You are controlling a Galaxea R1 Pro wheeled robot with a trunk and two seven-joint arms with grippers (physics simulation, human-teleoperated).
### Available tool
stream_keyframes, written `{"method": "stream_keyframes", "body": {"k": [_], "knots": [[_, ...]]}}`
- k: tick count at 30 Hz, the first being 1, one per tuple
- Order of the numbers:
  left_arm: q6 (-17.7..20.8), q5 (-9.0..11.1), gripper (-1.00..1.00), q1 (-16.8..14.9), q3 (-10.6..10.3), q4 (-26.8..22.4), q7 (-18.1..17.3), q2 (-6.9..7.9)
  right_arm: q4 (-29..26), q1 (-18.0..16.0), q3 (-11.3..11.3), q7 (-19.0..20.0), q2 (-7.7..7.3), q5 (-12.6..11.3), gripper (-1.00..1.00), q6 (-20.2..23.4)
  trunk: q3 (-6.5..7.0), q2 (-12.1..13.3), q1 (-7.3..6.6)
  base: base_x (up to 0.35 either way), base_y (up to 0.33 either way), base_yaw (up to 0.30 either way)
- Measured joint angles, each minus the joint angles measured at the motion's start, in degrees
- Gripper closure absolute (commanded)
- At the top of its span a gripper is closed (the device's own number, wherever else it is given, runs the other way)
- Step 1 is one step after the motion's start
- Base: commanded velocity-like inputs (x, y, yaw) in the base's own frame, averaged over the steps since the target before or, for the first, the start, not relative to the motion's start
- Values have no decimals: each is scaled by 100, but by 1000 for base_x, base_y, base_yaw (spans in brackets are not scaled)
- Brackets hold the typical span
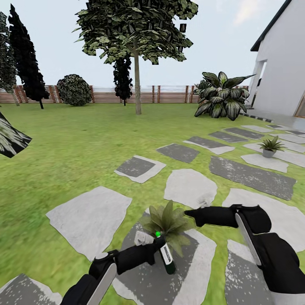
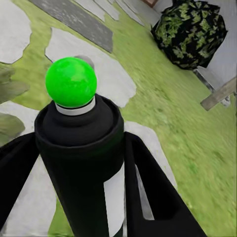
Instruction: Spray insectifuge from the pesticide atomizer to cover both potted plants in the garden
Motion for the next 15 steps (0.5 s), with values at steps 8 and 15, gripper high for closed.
{"method": "stream_keyframes", "body": {"k": [8,15], "knots": [[23,89,100,0,-20,160,1888,-115,0,-33,-172,-241,-21,8,-100,5,0,0,0,0,0,0],[49,75,100,-21,-56,585,2980,-423,-1,-78,-461,-488,-30,11,-100,-1,0,0,0,0,0,0]]}}
